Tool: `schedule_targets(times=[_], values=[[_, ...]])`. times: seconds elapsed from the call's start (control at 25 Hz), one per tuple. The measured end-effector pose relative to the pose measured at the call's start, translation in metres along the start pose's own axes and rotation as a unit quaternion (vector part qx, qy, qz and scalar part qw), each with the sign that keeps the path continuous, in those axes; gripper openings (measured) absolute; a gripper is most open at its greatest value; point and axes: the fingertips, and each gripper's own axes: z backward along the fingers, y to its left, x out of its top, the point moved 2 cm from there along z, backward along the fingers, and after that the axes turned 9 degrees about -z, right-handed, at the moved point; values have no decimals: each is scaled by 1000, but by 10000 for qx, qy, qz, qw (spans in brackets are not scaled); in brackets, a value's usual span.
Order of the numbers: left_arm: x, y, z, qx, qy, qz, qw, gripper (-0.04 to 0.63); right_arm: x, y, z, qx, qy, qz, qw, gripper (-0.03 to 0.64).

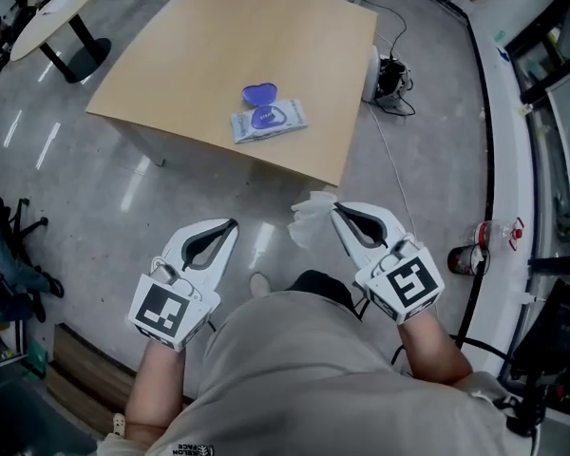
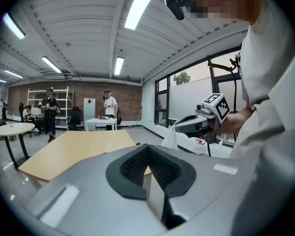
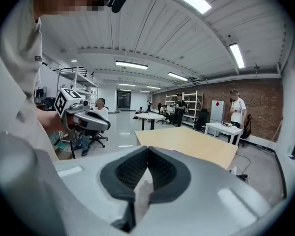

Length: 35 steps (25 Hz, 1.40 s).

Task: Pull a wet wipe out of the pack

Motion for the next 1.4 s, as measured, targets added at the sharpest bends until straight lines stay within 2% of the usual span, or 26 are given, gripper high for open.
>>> schedule_targets(times=[0.2, 0.32, 0.44, 0.6, 0.76, 0.96, 1.04, 1.2, 1.4], values=[[5, -38, 1, 75, 105, -13, 9999, 6, 2, 3, 39, 191, -64, 23, 9998, 3], [19, -65, -4, 296, 121, 74, 9995, 6, -5, -1, 69, 362, -128, 60, 9992, 2], [34, -102, -13, 434, 136, 228, 9987, 6, -15, -10, 106, 480, -173, 103, 9986, 2], [43, -157, -25, 469, 75, 101, 9988, 6, -33, -23, 152, 654, -202, 88, 9976, 2], [50, -213, -27, 632, 148, 150, 9978, 6, -53, -25, 191, 977, -226, 54, 9949, 2], [43, -265, -20, 794, 385, 442, 9951, 6, -75, -22, 222, 1265, -123, 7, 9919, 2], [43, -276, -15, 815, 498, 455, 9944, 6, -77, -19, 232, 1307, -116, -1, 9914, 2], [47, -288, -12, 764, 472, 206, 9957, 6, -79, -14, 250, 1258, -141, 28, 9919, 3], [64, -327, 19, 627, 321, 163, 9974, 6, -85, 25, 297, 1129, -257, 101, 9932, 2]])
